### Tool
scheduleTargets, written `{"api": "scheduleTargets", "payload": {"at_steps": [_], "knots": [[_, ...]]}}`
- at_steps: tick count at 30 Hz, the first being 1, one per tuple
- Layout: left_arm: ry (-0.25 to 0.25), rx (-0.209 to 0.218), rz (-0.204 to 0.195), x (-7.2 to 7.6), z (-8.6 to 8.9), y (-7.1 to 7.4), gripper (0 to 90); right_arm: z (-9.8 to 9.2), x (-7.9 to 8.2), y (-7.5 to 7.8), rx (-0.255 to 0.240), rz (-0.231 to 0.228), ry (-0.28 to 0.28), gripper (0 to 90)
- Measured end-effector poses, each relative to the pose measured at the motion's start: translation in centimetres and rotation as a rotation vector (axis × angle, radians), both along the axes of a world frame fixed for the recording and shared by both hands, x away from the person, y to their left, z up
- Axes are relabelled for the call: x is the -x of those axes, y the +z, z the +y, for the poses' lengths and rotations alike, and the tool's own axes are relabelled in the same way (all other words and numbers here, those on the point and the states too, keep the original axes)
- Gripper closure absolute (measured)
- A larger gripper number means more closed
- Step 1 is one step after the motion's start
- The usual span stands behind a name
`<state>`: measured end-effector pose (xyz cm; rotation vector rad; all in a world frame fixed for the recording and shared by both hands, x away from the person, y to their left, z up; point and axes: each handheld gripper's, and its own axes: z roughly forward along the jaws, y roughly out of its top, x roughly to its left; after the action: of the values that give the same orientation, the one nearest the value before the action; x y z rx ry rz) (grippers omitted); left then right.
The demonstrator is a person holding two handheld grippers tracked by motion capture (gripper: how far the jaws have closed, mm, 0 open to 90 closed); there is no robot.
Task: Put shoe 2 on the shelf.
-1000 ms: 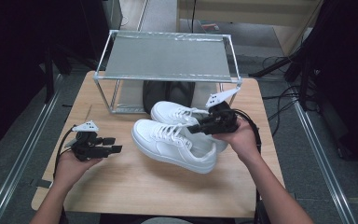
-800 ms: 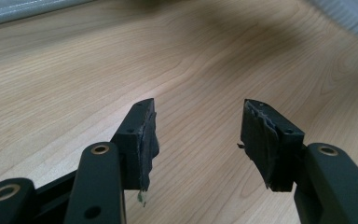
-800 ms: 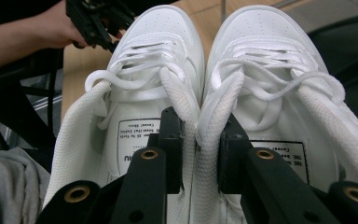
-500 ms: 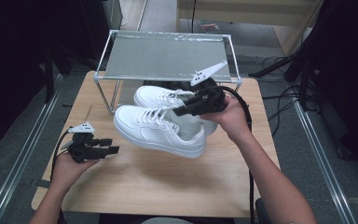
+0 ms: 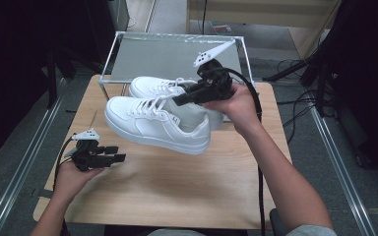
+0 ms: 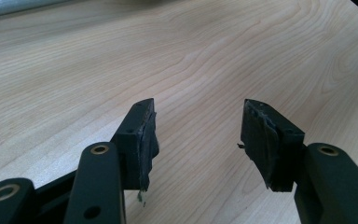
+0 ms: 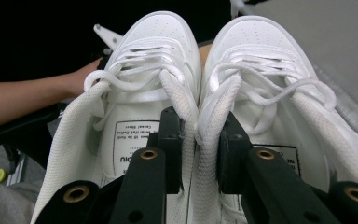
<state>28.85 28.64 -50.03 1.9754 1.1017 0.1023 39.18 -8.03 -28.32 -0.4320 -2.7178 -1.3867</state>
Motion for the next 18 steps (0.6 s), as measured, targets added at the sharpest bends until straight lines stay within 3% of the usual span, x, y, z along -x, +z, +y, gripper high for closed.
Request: {"api": "scheduleTargets", "payload": {"at_steps": [3,5,10,18], "knots": [[-0.004,-0.002,-0.001,0.0,-0.1,0.0,45.5,0.1,-0.3,1.8,-0.016,-0.018,-0.038,76.7],[-0.005,0.001,-0.001,0.0,-0.2,0.0,45.4,0.1,-0.5,2.2,-0.02,-0.021,-0.051,76.8],[-0.009,0.004,0.009,-0.1,-0.1,-0.1,45.4,0.3,-2.0,4.2,-0.02,-0.048,-0.142,76.8],[-0.01,0.008,0.007,-0.2,0.1,-0.1,45.5,0.6,-4.4,4.9,-0.019,-0.049,-0.255,76.8]]}}
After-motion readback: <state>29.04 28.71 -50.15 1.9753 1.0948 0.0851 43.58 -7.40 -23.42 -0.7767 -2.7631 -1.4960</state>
